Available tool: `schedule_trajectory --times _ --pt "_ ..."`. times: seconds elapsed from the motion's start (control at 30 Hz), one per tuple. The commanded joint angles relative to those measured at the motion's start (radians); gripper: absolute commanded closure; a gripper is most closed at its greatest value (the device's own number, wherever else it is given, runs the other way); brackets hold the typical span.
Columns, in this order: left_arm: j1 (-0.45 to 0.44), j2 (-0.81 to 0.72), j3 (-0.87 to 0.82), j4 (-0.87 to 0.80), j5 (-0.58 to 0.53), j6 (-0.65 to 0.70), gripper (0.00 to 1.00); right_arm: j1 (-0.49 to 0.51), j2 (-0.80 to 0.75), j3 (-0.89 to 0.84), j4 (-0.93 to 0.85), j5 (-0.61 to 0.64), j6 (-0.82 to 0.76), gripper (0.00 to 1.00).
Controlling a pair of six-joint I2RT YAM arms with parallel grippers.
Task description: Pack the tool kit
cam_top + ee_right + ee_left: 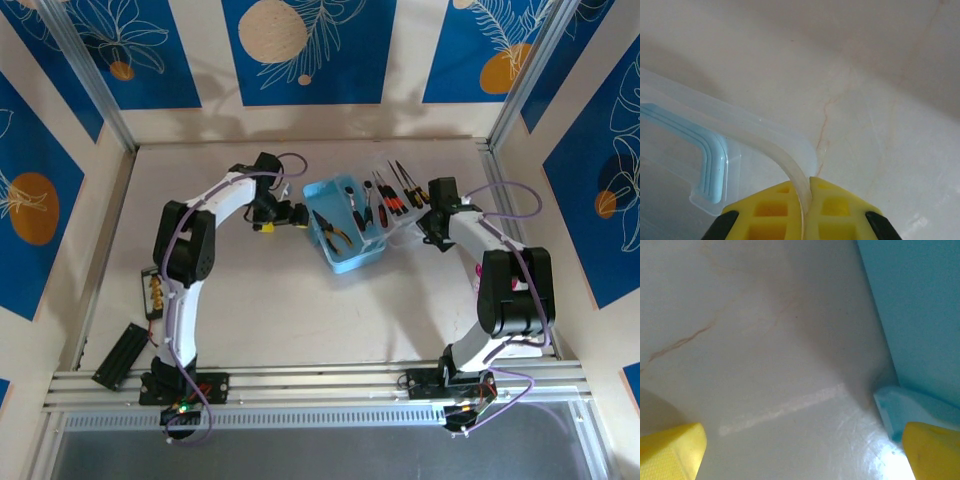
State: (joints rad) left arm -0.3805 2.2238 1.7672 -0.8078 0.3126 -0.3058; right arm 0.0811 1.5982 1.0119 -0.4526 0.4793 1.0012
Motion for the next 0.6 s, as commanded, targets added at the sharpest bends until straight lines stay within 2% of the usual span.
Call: schedule_trajectory --times 0.0,0.57 --pt "-0.009 0.035 0.045 0.010 0.030 -0.021 0.00 0.069 -0.057 0.042 -0.117 0.091 -0.116 1.00" --pt "-0.026 0.068 0.076 0.029 0.060 -0.022 0.00 0.352 -0.100 0.168 -0.301 0.395 -0.154 1.00"
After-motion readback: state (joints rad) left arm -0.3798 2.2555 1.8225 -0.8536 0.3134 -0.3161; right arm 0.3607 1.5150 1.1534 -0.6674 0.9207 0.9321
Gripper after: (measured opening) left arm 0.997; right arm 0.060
